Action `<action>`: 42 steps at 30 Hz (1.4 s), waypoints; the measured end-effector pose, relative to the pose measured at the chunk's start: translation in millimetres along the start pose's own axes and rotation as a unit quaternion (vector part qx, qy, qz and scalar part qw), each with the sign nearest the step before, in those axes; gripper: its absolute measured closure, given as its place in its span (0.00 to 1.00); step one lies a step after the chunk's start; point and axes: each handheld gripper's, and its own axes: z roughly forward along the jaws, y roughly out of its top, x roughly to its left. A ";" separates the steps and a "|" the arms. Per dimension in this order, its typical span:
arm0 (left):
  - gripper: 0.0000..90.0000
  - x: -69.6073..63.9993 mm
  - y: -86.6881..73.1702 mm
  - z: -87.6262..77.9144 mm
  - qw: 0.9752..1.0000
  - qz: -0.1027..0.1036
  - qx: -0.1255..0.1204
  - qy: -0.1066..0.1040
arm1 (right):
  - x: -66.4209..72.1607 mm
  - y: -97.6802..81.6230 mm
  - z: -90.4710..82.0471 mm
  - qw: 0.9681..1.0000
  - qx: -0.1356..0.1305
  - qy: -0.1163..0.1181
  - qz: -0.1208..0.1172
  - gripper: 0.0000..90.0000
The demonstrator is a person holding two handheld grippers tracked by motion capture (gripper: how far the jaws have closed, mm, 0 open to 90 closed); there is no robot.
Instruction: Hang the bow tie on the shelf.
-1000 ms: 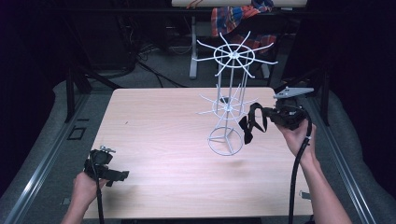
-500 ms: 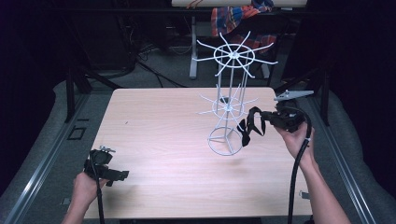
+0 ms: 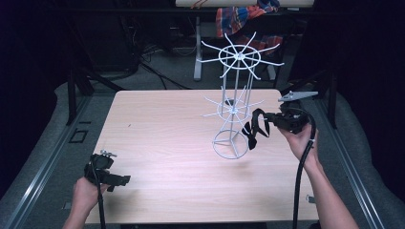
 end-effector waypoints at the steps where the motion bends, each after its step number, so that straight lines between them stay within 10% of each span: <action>1: 0.00 -0.3 0.0 -0.2 1.000 0.001 -0.001 0.000 | 0.4 -0.1 -0.1 1.000 0.000 -0.001 0.000 0.99; 32: 0.00 -4.3 1.6 -1.2 1.000 0.016 0.002 -0.006 | 3.5 -16.8 4.8 1.000 0.002 0.024 0.010 0.98; 42: 0.00 -3.3 1.9 0.2 1.000 0.016 0.005 -0.007 | 1.7 -21.7 0.6 0.999 0.004 0.037 0.013 0.69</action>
